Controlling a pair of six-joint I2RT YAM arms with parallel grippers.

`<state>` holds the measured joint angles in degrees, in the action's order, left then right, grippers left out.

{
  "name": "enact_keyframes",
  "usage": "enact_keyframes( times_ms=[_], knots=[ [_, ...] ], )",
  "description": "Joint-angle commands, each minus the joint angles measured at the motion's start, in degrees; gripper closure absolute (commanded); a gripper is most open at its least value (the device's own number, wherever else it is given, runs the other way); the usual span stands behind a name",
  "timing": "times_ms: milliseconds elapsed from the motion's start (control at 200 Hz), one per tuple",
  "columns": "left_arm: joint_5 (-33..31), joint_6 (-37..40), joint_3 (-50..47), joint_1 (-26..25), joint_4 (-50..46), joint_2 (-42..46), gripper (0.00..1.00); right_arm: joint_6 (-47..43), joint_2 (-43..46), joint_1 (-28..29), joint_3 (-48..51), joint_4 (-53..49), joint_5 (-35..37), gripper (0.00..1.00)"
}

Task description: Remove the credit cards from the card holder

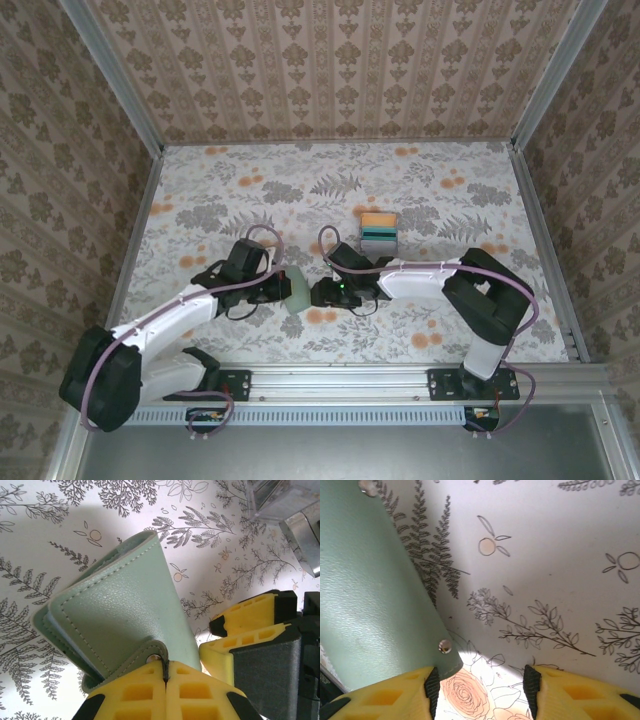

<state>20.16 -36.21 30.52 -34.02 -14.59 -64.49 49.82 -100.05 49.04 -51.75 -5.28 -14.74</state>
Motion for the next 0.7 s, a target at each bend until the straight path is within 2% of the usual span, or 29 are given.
enact_keyframes(
  times_ms=[0, 135, 235, 340, 585, 695],
  knots=[
    [2.35, 1.88, 0.69, 0.01, -1.43, 0.59, 1.00, -0.60, 2.41, -0.73, 2.42, 0.84, 0.81, 0.42],
    [1.81, 2.20, 0.33, -0.31, -1.63, 0.12, 1.00, 0.94, 7.41, -3.03, 6.04, 8.64, -3.85, 0.35],
    [2.14, 2.19, 0.16, -0.61, -0.83, -1.04, 1.00, 1.47, 6.20, -3.90, 5.69, 12.78, -9.25, 0.30],
    [2.68, 2.05, 0.15, -0.78, -0.09, -2.02, 1.00, 2.69, 2.07, -3.78, 4.13, 16.15, -14.09, 0.30],
    [2.17, 1.42, -0.28, -0.87, 0.49, -2.37, 1.00, 4.79, -3.07, -3.77, 3.33, 20.63, -16.24, 0.29],
    [1.79, 1.42, -0.42, -0.96, 0.08, -3.58, 1.00, 5.77, -5.51, -3.60, 2.90, 22.58, -17.88, 0.32]
  ],
)
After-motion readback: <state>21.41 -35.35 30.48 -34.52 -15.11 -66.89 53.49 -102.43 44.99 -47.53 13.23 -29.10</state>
